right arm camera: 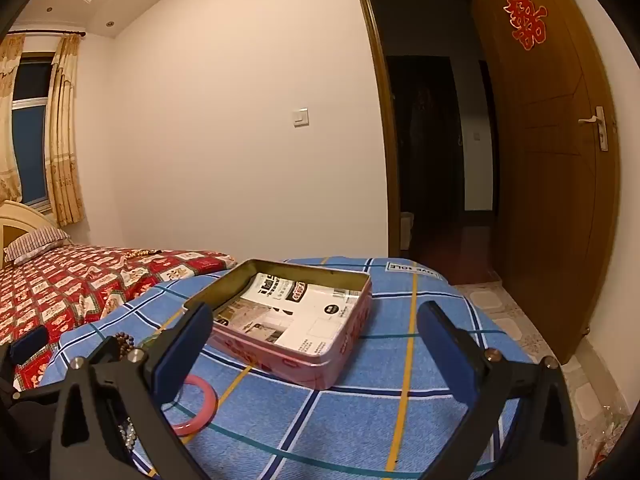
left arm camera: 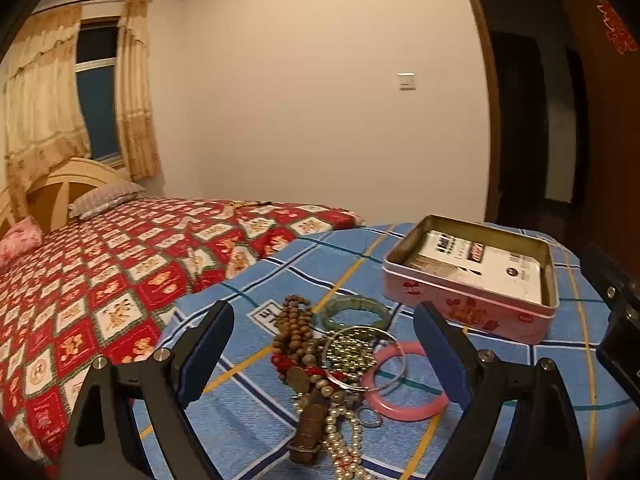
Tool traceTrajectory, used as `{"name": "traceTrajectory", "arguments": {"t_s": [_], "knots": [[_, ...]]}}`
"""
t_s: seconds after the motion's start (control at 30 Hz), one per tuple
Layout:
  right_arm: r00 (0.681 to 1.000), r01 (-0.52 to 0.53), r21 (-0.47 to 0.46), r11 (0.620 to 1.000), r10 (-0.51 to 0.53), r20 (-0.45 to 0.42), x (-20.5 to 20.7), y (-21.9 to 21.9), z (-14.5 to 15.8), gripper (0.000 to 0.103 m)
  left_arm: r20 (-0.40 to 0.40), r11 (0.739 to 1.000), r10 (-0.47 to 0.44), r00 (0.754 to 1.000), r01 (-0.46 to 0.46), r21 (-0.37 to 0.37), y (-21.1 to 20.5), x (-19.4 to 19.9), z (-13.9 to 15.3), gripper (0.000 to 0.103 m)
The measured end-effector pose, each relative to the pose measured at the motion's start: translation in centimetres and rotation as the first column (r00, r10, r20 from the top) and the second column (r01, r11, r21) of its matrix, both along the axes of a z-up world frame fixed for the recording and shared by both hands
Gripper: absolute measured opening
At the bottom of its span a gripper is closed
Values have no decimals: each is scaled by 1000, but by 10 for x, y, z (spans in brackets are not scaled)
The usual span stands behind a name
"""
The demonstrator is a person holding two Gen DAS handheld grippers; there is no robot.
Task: Organize jewelry
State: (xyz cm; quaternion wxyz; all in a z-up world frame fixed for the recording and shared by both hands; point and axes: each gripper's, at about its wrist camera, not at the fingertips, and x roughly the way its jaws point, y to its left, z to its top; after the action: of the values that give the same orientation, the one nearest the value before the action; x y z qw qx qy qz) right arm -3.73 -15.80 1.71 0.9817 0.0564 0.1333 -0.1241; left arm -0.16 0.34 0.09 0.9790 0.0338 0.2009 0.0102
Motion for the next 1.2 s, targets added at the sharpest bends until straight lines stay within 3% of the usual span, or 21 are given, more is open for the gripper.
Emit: {"name": "traceTrajectory", "arguments": {"t_s": [0.07,0.1,0.17,0.27,0.57,1.2], "knots": [[1000,2,-7,1000,-2,-5,1,0,0,103,-7,1000,-28,1000,28,-6,-1,5,1,91],[1000,3,-8,1000,-3,-4,1,0,1,103,46,999,-27,999,29,-39,7,-5,3,91],[1000,3,-8,1000,-4,-6,3,-1,1,103,54,999,-30,998,31,-30,5,-10,5,91],[1000,2,-18,1000,-1,8,-2,1,3,103,21,999,-48,999,48,-9,-2,-6,4,91],[1000,1,-24,1000,-1,14,-4,2,4,103,17,998,-48,999,49,-47,5,-6,5,91],[1000,-1,-30,1000,2,12,-1,2,3,103,13,998,-47,999,48,-47,7,-4,4,91]]}}
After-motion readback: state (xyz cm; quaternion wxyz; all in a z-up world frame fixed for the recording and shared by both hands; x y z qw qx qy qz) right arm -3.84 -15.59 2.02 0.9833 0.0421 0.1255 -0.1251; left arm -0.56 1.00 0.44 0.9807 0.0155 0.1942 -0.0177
